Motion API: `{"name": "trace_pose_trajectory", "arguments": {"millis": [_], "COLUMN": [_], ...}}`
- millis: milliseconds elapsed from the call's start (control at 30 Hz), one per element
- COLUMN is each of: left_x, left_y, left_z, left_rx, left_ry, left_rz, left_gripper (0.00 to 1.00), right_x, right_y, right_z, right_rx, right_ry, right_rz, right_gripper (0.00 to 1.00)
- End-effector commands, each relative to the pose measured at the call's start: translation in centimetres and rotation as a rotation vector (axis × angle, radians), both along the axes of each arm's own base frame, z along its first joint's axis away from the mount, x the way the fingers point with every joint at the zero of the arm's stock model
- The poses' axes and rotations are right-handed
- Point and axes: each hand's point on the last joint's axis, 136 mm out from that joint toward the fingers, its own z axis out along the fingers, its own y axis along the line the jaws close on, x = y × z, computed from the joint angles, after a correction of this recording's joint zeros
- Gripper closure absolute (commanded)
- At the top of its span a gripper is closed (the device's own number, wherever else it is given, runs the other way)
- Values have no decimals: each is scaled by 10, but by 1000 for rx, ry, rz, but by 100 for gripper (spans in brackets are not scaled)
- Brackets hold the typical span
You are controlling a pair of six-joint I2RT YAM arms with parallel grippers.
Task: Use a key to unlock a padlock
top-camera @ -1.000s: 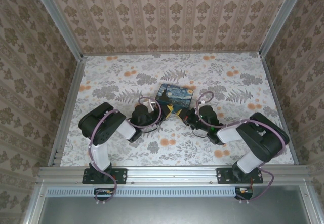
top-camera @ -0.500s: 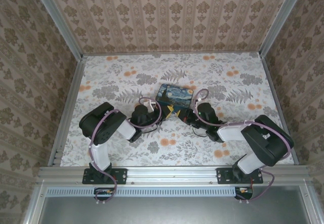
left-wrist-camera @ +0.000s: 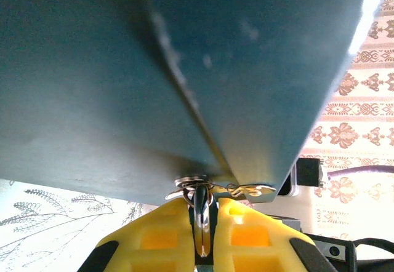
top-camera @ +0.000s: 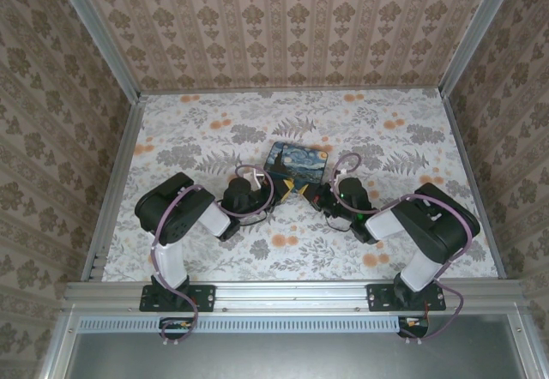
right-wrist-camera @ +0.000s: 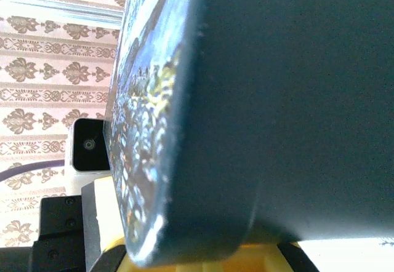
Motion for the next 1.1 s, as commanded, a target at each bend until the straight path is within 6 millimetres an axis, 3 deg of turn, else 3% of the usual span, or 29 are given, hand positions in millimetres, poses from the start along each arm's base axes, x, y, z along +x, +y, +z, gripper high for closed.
{"name": "trace_pose_trajectory", "arguments": {"millis": [0, 300, 400, 467, 667, 933, 1067], "left_x": [-42, -43, -45, -46, -49, -41, -28], "left_y": [-23, -28, -32, -34, -36, -35, -29], "left_z": [10, 13, 15, 14, 12, -2, -10], "left_rx": [-43, -51, -56, -53, -50, -30, -13], "left_ry": [-2, -8, -8, -8, -3, 29, 44], "left_rz": [-214, -223, -229, -231, -234, -187, -106], "left_gripper": [100, 100, 100, 100, 100, 100, 100], "right_x": [21, 35, 42, 44, 43, 46, 46], "right_y": [9, 8, 25, 26, 12, 18, 19], "right_z": [48, 41, 58, 62, 38, 38, 38], "right_rx": [47, 303, 355, 309, 53, 115, 131], "right_ry": [-162, -20, -36, -59, -76, -114, -117], "right_rz": [4, -152, -120, -114, -126, -74, -64], "right_gripper": [100, 100, 100, 100, 100, 99, 86]}}
